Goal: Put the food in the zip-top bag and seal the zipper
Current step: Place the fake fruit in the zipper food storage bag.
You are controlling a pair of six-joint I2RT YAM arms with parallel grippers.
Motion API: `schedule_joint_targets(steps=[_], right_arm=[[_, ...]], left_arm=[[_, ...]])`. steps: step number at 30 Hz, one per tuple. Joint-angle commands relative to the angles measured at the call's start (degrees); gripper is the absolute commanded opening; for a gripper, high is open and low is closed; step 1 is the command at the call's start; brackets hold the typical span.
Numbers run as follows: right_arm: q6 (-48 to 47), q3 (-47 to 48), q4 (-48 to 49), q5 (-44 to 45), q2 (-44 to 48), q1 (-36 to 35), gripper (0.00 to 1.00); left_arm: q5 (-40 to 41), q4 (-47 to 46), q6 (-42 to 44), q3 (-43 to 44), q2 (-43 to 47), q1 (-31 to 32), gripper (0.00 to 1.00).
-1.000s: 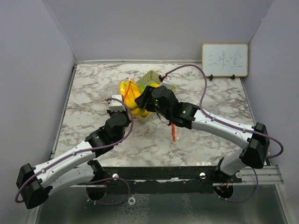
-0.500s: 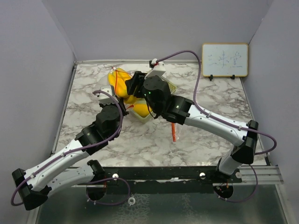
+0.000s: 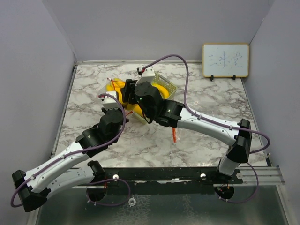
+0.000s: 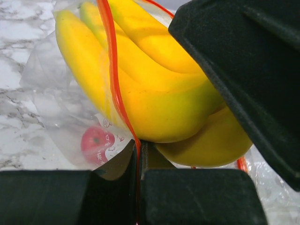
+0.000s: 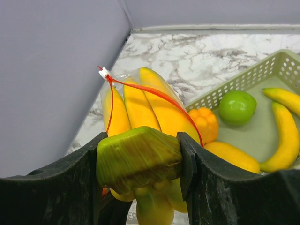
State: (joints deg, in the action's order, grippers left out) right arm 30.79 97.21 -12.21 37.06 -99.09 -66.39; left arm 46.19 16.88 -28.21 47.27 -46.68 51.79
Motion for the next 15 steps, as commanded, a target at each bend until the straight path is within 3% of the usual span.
schedule_joint_targets(steps=[1, 7, 15], right_arm=[[6.67, -7.44, -2.25, -20.58, -1.33, -7.20, 0.39], [6.11, -12.98, -6.97, -18.93, -1.21, -7.81, 0.37], [10.52, -18.82, -6.68, -19.46, -0.64, -9.00, 0.35]], left_arm=[[-14.05, -16.81, -8.61, -3.76, 2.35, 2.61, 0.00], [-9.92, -21.38, -14.66, -13.00, 4.72, 2.62, 0.00], [-8.81, -21.90, -8.05, -4.16, -1.99, 2.61, 0.00]])
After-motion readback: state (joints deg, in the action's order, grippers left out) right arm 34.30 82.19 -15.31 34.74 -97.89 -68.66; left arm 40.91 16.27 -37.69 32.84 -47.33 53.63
